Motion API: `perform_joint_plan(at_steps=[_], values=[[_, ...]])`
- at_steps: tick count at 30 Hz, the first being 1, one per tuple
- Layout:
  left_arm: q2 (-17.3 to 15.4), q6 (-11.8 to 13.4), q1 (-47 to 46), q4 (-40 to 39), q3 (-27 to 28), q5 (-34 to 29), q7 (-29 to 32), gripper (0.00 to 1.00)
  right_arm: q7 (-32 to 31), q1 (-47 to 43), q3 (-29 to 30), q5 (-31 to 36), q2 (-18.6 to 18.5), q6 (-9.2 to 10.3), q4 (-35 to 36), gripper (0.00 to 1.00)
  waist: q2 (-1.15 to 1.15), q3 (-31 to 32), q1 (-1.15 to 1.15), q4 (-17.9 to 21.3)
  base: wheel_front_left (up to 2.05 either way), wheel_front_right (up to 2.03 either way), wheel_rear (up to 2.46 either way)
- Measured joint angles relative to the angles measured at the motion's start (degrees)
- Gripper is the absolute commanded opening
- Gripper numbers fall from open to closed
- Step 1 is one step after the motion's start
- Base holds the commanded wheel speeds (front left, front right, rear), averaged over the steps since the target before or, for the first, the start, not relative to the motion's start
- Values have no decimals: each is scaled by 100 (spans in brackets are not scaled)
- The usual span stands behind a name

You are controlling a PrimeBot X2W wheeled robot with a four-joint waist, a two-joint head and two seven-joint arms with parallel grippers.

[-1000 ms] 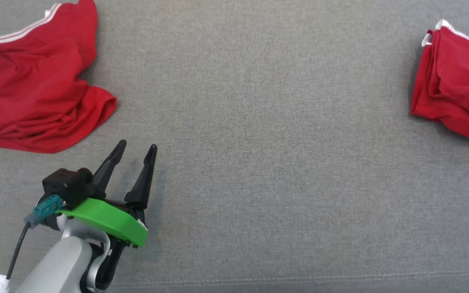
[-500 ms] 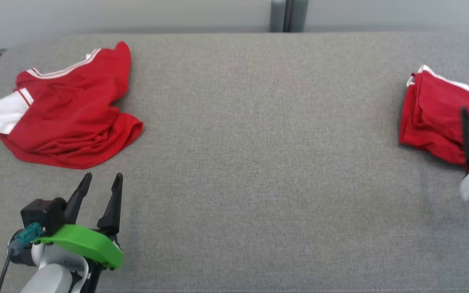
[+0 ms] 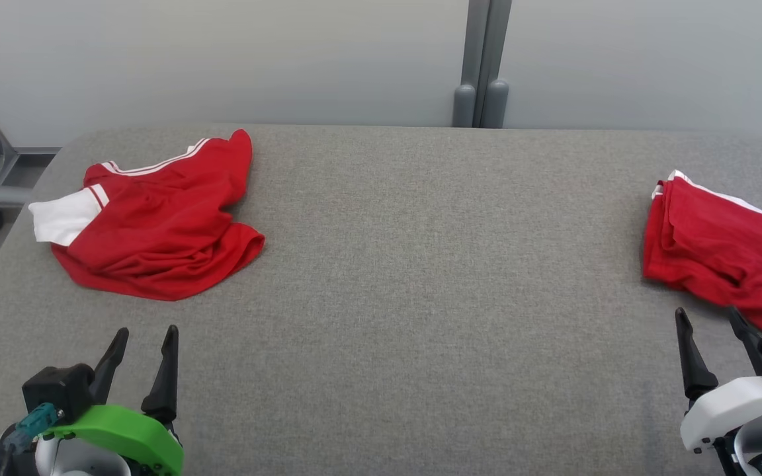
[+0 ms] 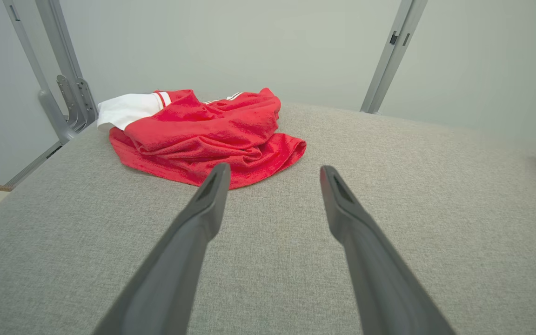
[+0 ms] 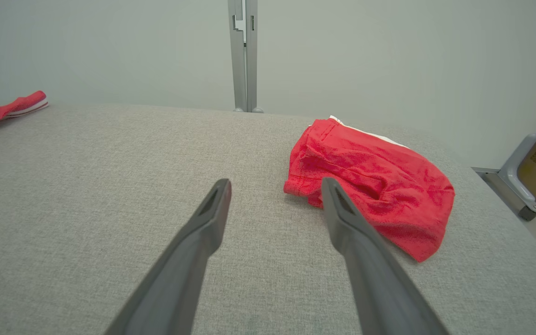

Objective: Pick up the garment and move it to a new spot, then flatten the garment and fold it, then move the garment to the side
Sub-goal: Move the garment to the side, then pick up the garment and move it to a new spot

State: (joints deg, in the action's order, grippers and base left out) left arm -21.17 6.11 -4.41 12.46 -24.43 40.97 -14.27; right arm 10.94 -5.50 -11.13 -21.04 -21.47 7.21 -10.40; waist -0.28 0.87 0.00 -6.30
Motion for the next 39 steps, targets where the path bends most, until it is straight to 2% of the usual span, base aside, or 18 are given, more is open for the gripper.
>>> perform_joint_plan(at_steps=[4, 11, 14, 16, 21, 26, 34, 39], values=[[4, 2, 138, -13, 30, -59, 0, 100, 74, -5, -65, 120, 174, 0, -11, 100, 0, 67, 0, -63, 0, 0, 0], [56, 4, 138, -104, 159, -230, 0, 100, 165, -48, -101, 355, 224, 0, -4, 100, 0, 81, 0, -305, 0, 0, 0], [71, 47, 193, -179, 420, -252, 0, 100, 165, -16, -465, 437, 347, 0, 24, 100, 0, 91, 0, -537, 0, 0, 0], [71, 47, 306, -194, 615, -253, -1, 100, 165, 77, -684, 503, 408, -34, 27, 100, 0, 100, 0, -670, 0, 0, 0], [73, 56, 701, -226, 1061, -293, -1, 100, 165, 450, -1143, 712, 559, -276, -12, 100, 0, 136, 0, -1021, 0, 0, 0], [89, 94, 948, -399, 1450, -352, -1, 100, 159, 793, -1393, 812, 673, -430, -21, 100, 0, 160, 0, -1394, 0, 0, 0], [287, 96, 993, -581, 1783, -413, -15, 100, 114, 1023, -1440, 862, 721, -470, -224, 100, 0, 88, 0, -1982, 0, 0, 0], [316, 96, 1143, -613, 1930, -446, -15, 100, 114, 1109, -1492, 884, 788, -490, -335, 100, 0, 50, 0, -2193, 0, 0, 0]])
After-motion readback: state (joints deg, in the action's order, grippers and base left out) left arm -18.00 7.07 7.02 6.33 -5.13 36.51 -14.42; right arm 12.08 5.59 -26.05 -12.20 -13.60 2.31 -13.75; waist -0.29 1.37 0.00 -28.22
